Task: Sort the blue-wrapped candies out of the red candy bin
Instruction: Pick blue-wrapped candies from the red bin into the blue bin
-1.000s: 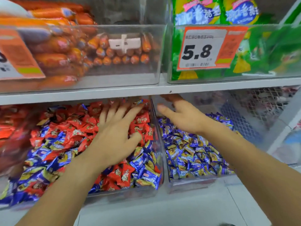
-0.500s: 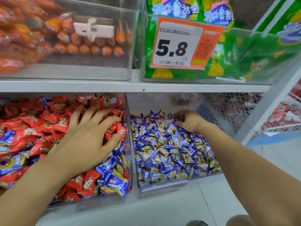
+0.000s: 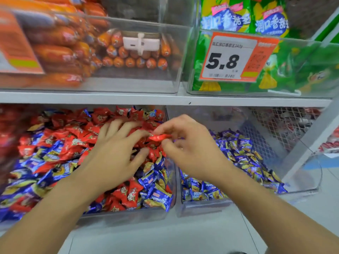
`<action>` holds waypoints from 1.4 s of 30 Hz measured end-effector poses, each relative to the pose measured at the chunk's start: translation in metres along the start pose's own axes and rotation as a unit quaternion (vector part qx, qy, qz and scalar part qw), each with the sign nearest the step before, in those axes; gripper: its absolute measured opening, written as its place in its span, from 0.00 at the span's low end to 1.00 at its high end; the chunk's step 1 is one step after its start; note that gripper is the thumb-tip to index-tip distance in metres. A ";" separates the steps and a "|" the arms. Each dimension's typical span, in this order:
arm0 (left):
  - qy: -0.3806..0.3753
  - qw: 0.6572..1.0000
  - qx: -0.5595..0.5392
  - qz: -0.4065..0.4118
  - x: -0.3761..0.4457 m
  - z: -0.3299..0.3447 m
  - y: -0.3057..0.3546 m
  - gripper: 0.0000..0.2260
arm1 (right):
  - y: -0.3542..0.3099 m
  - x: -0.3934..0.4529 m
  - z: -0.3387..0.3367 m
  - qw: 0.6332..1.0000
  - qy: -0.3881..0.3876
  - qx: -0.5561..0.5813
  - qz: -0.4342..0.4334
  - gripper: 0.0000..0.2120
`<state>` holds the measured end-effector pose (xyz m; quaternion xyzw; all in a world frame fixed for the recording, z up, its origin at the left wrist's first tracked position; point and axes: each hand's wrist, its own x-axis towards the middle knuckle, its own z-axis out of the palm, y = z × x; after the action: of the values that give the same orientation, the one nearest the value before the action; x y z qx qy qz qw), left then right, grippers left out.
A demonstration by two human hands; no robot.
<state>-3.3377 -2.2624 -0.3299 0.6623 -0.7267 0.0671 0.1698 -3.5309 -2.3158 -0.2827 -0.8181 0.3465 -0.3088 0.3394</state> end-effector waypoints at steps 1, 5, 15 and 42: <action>-0.014 1.000 0.022 -0.004 -0.005 -0.002 -0.006 0.22 | -0.004 0.007 0.014 0.996 -0.006 -0.077 -0.046 0.13; -0.054 0.995 0.047 -0.066 -0.021 -0.014 -0.033 0.27 | 0.000 0.037 0.056 0.931 -0.161 -0.323 -0.049 0.26; -0.016 0.985 0.036 -0.170 -0.029 -0.021 -0.078 0.33 | 0.004 0.092 0.106 0.900 -0.261 -0.349 -0.024 0.30; -0.080 0.993 -0.089 0.000 -0.071 -0.027 -0.031 0.23 | -0.006 -0.001 0.022 0.915 -0.231 -0.322 -0.078 0.24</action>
<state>-3.2979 -2.1905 -0.3321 0.6477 -0.7410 -0.0511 0.1698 -3.5128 -2.3044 -0.2917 -0.9560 0.2745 -0.0081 0.1028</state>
